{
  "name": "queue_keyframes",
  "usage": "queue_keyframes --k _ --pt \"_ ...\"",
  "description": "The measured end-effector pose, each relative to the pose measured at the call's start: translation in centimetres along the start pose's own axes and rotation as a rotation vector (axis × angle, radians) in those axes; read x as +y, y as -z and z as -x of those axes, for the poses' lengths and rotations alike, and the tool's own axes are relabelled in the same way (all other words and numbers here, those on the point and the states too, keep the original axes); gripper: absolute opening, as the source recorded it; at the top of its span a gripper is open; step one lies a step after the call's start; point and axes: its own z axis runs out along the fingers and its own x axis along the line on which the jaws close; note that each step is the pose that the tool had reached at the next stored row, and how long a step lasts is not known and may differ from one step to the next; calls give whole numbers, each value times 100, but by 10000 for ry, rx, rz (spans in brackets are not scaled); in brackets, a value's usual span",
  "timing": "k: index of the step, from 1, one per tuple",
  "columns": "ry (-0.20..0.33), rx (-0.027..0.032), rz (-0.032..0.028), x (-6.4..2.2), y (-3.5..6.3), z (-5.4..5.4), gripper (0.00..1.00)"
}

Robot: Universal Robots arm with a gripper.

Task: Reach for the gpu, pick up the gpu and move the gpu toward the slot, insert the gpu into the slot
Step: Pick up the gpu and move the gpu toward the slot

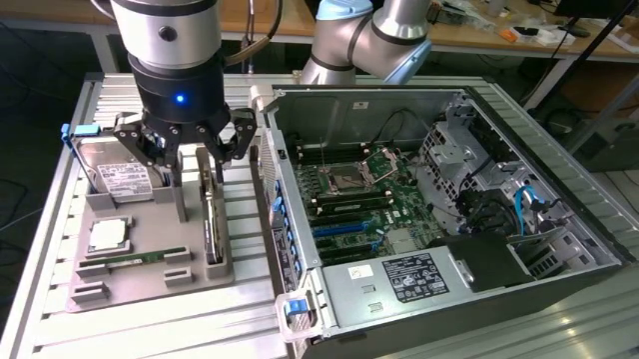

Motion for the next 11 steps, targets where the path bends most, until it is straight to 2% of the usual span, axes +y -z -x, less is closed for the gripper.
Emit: queue_keyframes --k 11 --pt "-1 0 0 -58 -223 -6 54"
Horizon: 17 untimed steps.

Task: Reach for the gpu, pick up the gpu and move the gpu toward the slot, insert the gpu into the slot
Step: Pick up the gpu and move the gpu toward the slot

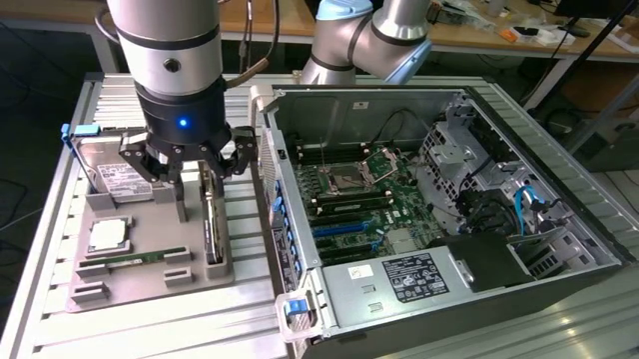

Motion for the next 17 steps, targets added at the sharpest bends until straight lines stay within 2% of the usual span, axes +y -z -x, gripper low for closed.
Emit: queue_keyframes --k 12,17 --pt "-1 0 0 -69 -265 -6 54" --pt "0 -1 1 -75 -362 47 54"
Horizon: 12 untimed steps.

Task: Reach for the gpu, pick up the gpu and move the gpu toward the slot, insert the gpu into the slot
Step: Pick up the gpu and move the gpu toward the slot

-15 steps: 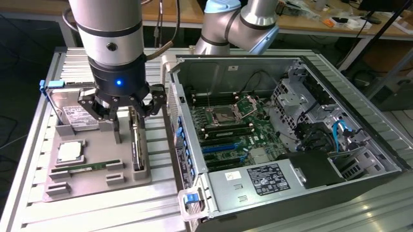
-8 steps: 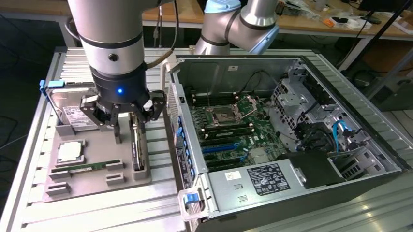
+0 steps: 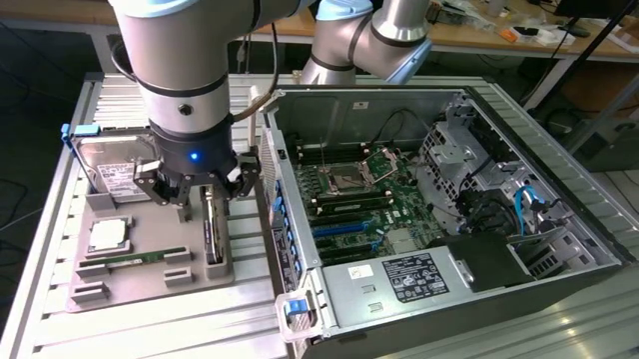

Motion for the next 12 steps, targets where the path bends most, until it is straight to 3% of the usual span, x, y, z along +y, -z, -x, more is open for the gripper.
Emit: queue_keyframes --k 12 --pt "1 0 -5 10 -278 10 54"
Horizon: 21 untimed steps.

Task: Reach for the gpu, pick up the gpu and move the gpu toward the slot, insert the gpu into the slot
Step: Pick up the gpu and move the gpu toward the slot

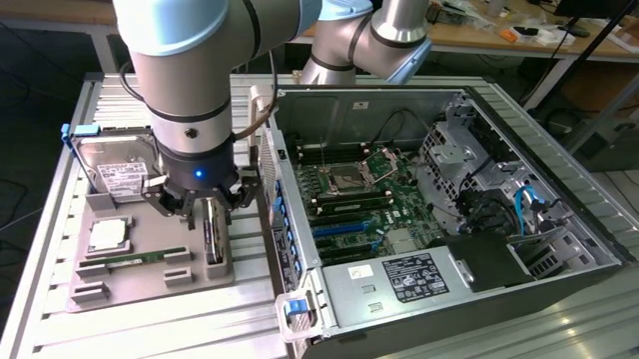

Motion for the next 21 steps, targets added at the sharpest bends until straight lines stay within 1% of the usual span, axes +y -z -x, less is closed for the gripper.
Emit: queue_keyframes --k 5,8,21 --pt "0 1 -25 54 -72 0 54" --pt "0 0 -25 76 -88 0 54" --pt "0 1 -24 78 -89 0 54"
